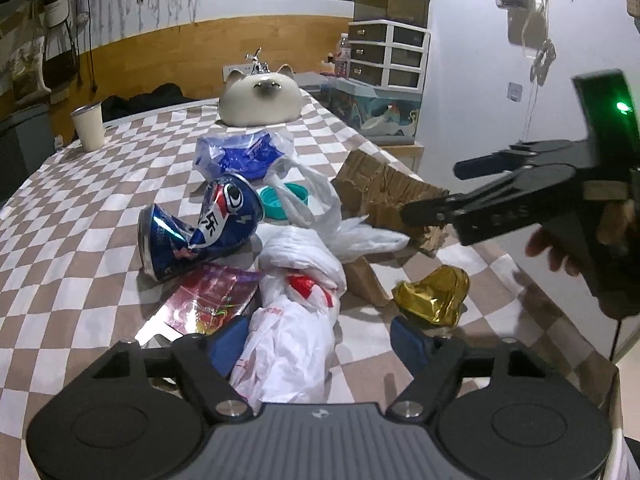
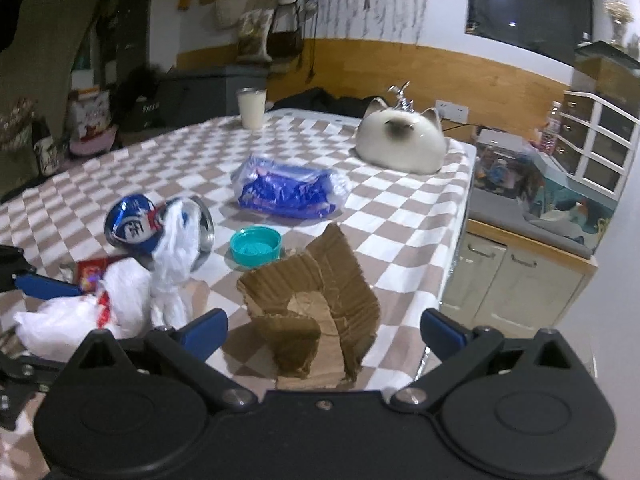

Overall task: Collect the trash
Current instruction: 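Grasp white plastic bag with left tool while right tool grasps cardboard piece, then lift the white bag and cardboard piece off the table with both tools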

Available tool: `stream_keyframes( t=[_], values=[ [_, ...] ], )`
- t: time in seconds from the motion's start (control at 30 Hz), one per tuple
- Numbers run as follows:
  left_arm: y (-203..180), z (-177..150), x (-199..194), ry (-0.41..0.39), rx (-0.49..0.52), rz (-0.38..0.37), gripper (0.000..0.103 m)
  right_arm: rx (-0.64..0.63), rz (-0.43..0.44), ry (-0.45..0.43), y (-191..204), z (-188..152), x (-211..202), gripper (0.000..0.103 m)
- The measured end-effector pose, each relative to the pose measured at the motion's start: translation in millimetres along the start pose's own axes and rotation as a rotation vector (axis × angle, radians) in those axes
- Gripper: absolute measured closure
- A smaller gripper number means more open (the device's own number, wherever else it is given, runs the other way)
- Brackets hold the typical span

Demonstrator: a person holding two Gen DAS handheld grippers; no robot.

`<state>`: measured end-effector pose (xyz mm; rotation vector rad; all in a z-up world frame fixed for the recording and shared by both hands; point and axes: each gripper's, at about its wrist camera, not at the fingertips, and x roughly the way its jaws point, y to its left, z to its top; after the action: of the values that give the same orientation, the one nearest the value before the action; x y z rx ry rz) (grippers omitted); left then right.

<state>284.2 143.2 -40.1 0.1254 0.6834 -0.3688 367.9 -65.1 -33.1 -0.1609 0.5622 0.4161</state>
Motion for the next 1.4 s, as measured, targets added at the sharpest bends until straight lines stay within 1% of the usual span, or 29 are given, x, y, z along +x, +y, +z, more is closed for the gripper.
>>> stream_keyframes(
  t=[0.17,0.37,0.43,0.53,0.57,0.6,0.63,0.67,0.7,0.73,0.8,0.87,1.0,1.13,1.4],
  values=[
    [2,-1,4,0.02,-0.004,0.002,0.035,-0.028,0.002,0.032,-5,4,24,0.0],
    [7,-1,9,0.035,-0.031,0.004,0.042,-0.074,0.035,0.069,-2,8,42,0.0],
    [10,-2,10,0.04,-0.053,-0.001,0.048,-0.07,0.043,0.073,-1,8,46,0.0],
    [14,-2,11,0.044,-0.085,-0.004,0.051,-0.036,0.026,0.083,-1,7,52,0.0],
    [15,-1,11,0.044,-0.092,-0.005,0.052,-0.014,0.025,0.088,-2,6,53,0.002],
    [16,-1,11,0.043,-0.097,-0.004,0.054,0.001,0.027,0.093,-3,6,53,0.009],
    [16,-1,11,0.041,-0.103,-0.002,0.057,0.012,0.03,0.097,-3,5,54,0.014],
    [17,0,10,0.038,-0.111,0.002,0.058,0.021,0.03,0.103,-3,4,53,0.023],
    [17,0,10,0.035,-0.121,0.007,0.059,0.026,0.029,0.109,-3,3,53,0.028],
    [18,1,9,0.029,-0.133,0.011,0.06,0.032,0.03,0.11,-2,2,52,0.03],
    [19,1,7,0.019,-0.157,0.014,0.061,0.04,0.033,0.107,-1,1,47,0.042],
    [20,1,4,0.01,-0.178,0.02,0.062,0.048,0.029,0.108,1,0,42,0.046],
    [20,1,-4,-0.011,-0.219,0.032,0.063,0.072,0.016,0.114,3,-1,30,0.049],
    [18,1,-13,-0.023,-0.244,0.055,0.063,0.13,-0.006,0.112,-2,-4,15,0.049],
    [13,-2,-35,-0.049,-0.29,0.128,0.063,0.16,-0.002,0.081,-1,-13,-28,0.049]
  ],
)
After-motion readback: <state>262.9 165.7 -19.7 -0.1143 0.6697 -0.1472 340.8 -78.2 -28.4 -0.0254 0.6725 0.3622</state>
